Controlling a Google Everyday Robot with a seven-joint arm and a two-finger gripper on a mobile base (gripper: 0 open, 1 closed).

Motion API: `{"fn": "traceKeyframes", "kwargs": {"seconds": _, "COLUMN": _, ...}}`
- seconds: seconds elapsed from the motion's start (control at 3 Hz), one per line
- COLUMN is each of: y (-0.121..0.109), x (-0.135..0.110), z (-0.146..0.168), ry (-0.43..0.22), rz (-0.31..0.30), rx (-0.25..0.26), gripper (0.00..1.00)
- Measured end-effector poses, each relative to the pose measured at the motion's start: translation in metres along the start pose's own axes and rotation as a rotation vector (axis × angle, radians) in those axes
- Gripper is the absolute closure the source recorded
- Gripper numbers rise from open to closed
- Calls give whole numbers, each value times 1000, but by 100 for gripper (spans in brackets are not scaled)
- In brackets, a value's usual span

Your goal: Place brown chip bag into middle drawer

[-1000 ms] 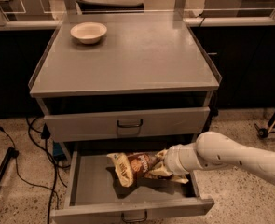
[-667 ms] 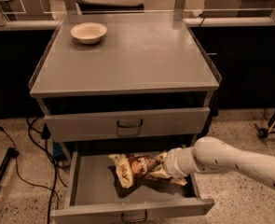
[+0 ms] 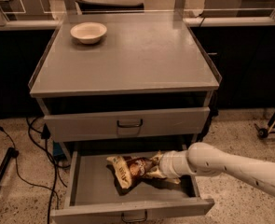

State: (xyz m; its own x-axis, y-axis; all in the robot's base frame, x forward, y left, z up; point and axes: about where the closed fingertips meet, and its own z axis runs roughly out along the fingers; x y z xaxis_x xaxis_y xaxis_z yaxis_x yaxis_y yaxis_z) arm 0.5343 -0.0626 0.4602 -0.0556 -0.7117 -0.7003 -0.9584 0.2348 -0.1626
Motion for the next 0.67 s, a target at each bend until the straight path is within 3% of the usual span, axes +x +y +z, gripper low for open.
{"fn": "traceKeyframes", "kwargs": {"seconds": 0.67, "y": -23, "x": 11, "z": 48, "ry": -111, "rz": -1, "rx": 3, "gripper": 100}}
